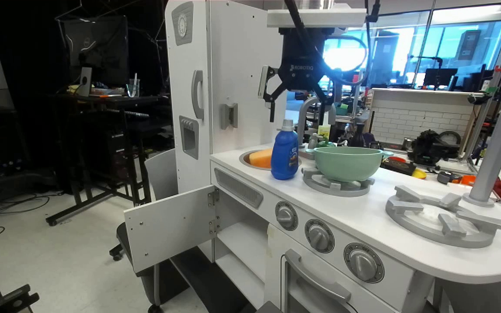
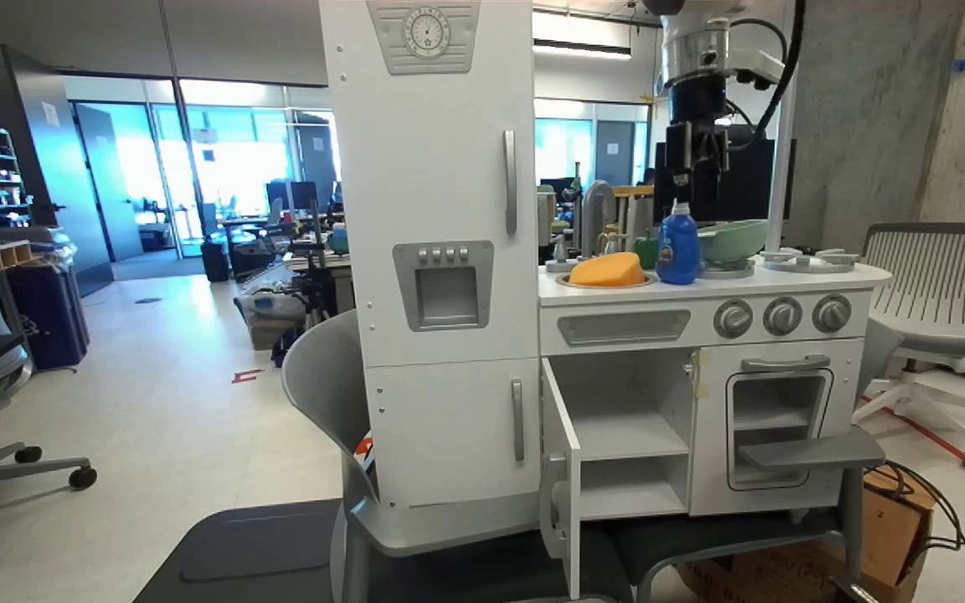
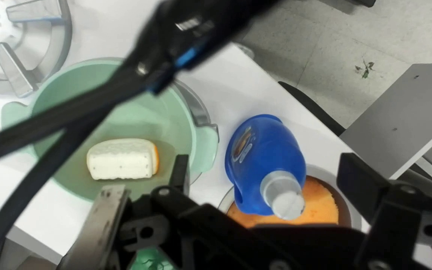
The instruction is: Pick the blue bottle and the orange object and put them in the bottom drawer, the close the drawer door
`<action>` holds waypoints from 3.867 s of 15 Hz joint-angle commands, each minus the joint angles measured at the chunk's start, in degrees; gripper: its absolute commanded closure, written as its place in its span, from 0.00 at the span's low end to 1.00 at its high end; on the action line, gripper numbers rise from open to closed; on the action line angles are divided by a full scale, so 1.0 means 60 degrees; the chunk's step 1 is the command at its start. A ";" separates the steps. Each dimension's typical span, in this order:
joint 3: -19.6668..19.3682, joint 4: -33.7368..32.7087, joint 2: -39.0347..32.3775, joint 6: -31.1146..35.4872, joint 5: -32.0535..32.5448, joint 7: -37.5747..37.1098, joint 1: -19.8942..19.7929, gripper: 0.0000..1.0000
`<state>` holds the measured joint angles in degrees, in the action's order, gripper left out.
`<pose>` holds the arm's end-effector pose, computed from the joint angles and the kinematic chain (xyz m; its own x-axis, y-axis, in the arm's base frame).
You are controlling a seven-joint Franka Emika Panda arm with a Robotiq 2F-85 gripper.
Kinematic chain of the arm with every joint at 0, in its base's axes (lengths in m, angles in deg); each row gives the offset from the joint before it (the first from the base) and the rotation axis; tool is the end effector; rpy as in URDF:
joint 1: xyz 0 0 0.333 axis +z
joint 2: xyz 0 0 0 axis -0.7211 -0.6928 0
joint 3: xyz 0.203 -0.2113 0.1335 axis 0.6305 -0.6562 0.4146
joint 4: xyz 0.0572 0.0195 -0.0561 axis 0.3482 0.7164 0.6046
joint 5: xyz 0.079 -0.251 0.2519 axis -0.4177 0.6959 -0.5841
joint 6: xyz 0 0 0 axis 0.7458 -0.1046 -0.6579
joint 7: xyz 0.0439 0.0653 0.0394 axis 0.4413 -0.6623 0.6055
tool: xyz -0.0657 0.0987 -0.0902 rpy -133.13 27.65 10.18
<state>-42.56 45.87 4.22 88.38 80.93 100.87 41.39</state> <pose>0.7478 -0.0769 0.3329 0.8953 0.4289 -0.1200 0.4332 -0.9013 0.0102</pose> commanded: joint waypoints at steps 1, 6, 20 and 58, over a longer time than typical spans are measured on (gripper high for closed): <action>0.0059 -0.0393 -0.0513 0.0533 -0.0113 -0.0450 0.0176 0.00; 0.0032 -0.0331 -0.0628 0.0799 -0.0066 -0.0790 0.0470 0.00; -0.0255 -0.0319 -0.0634 -0.0211 0.0632 -0.0446 0.0675 0.35; 0.0034 0.7096 0.4332 -0.2060 0.2145 0.2769 0.2469 0.81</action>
<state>-42.73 77.14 22.76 70.59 92.05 118.07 55.91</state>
